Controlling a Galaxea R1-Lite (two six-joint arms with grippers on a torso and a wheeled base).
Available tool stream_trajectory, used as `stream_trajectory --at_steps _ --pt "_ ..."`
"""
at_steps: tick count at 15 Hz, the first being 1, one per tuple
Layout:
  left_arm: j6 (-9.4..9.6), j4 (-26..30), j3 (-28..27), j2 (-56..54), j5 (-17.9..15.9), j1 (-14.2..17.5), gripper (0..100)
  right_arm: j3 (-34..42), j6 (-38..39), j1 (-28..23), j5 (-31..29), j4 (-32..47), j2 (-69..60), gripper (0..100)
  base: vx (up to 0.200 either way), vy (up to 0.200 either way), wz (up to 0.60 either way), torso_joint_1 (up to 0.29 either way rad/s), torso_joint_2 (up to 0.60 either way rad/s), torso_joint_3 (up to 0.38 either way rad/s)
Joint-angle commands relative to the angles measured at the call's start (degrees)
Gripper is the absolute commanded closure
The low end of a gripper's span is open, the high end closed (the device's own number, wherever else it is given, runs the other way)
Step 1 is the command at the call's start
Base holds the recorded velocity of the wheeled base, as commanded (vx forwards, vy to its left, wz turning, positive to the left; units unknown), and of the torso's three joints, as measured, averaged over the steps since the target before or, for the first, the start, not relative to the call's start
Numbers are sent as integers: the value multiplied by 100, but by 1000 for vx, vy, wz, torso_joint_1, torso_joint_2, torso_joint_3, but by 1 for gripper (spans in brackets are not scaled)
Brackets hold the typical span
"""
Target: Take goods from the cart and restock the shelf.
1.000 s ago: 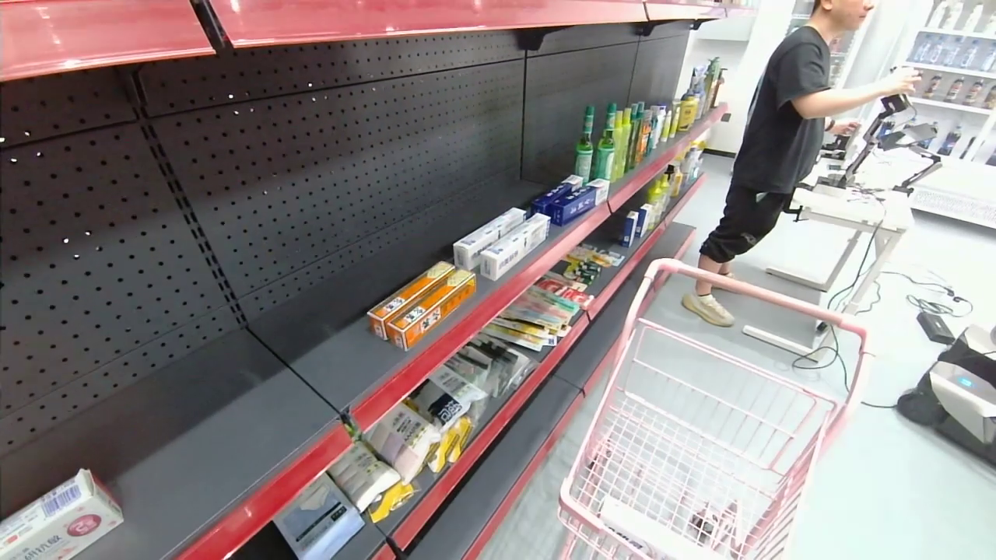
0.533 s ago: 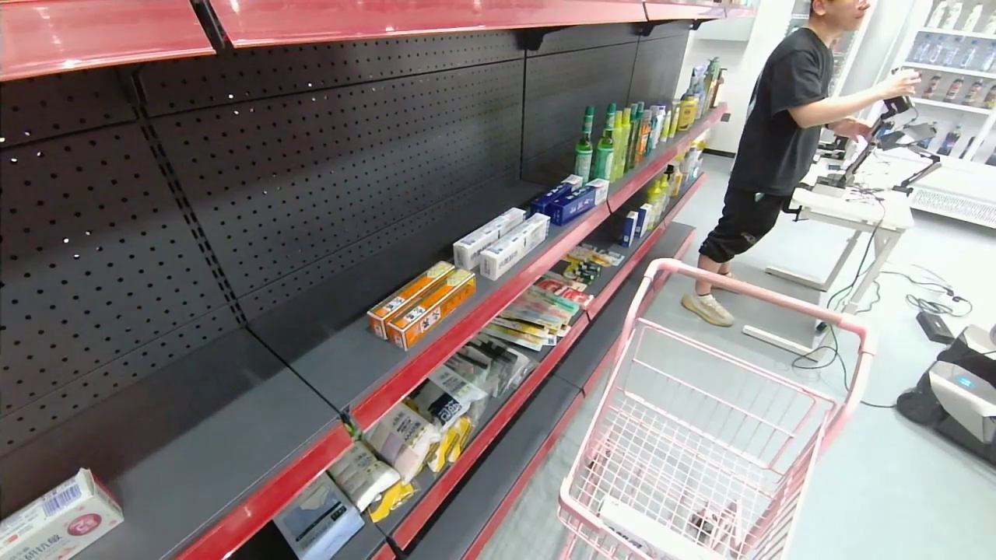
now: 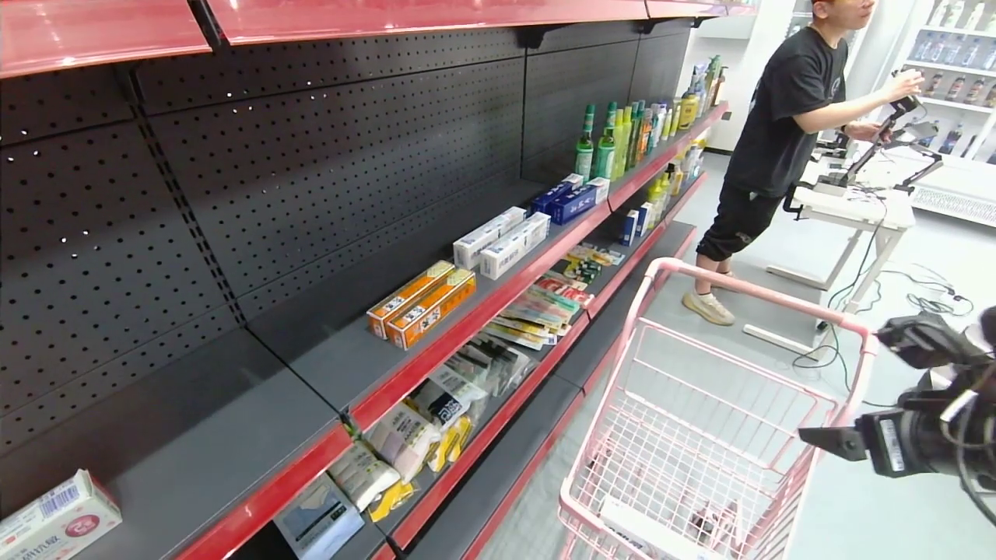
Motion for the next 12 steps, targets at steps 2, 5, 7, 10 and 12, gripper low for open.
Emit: stream_trajectory --at_steps 2,5,7,10,12 --pt "2 -1 -4 5 4 0 0 -954 -830 86 394 -76 2560 0 0 0 0 0 0 0" --pt "2 -1 -4 5 4 0 0 -998 -1419 209 491 -76 2929 0 0 0 0 -49 127 60" --pt "2 -1 5 5 4 0 0 -937 -1779 218 579 -76 3078 0 0 0 0 -83 181 88" --pt "2 -1 5 5 4 0 0 -981 -1832 324 764 -85 3289 0 0 0 0 -95 211 115" --pt "2 -1 5 5 4 0 0 -972 -1832 403 764 -85 3315 0 0 0 0 -105 222 122"
